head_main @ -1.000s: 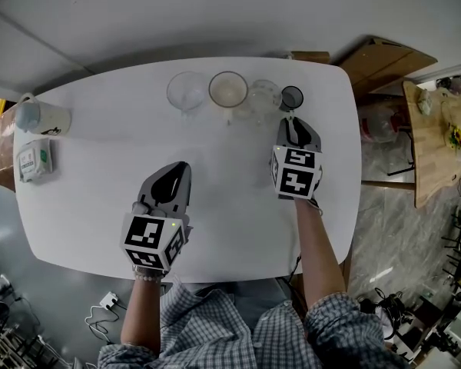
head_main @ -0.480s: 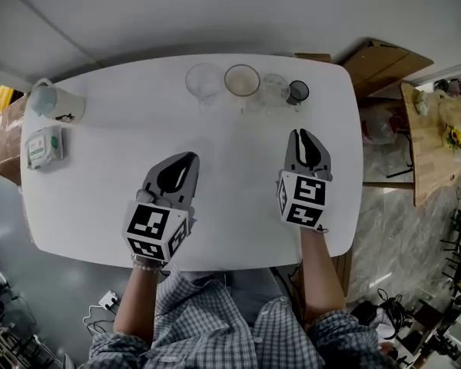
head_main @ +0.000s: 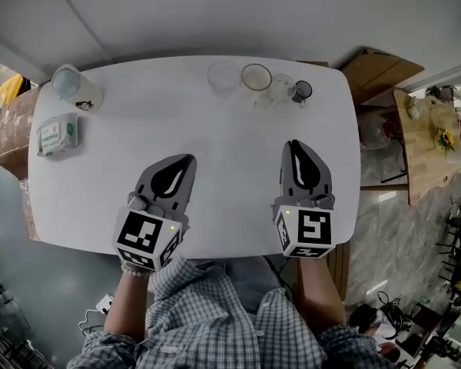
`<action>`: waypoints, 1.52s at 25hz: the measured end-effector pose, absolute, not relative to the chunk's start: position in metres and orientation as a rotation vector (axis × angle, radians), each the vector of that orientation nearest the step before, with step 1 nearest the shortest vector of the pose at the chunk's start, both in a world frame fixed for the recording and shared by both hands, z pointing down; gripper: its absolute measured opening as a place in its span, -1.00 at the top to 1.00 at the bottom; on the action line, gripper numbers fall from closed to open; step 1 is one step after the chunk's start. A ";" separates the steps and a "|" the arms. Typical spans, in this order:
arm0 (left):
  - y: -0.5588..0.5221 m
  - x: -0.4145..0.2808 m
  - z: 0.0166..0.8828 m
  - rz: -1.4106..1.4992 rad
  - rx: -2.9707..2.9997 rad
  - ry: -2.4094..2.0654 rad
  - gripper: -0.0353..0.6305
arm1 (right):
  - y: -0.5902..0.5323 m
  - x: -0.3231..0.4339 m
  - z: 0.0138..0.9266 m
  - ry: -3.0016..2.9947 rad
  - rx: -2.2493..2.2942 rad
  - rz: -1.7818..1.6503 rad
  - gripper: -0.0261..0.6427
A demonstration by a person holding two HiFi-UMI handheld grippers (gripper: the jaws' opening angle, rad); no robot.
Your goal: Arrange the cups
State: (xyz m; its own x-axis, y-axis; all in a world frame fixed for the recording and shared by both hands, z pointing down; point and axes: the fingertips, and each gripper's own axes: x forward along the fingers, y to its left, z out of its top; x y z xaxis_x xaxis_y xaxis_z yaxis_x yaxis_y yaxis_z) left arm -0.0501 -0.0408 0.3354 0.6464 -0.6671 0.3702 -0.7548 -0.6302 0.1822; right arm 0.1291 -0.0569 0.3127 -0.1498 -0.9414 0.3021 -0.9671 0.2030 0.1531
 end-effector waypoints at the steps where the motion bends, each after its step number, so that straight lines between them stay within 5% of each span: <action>1: -0.037 -0.051 0.330 0.388 2.568 -1.130 0.85 | -0.052 0.126 0.307 -2.159 1.791 0.101 0.81; 38: 0.001 -0.093 0.275 0.163 2.655 -1.106 0.86 | 0.019 0.040 0.261 -2.292 1.732 -0.070 0.83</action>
State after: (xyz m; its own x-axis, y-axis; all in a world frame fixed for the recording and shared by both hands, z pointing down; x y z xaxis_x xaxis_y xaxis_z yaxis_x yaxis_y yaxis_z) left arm -0.0931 0.0014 0.2747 0.7039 -0.6812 0.2015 -0.7103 -0.6762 0.1954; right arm 0.0403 0.0192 0.2613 -0.2505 -0.9508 0.1823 -0.9380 0.2850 0.1975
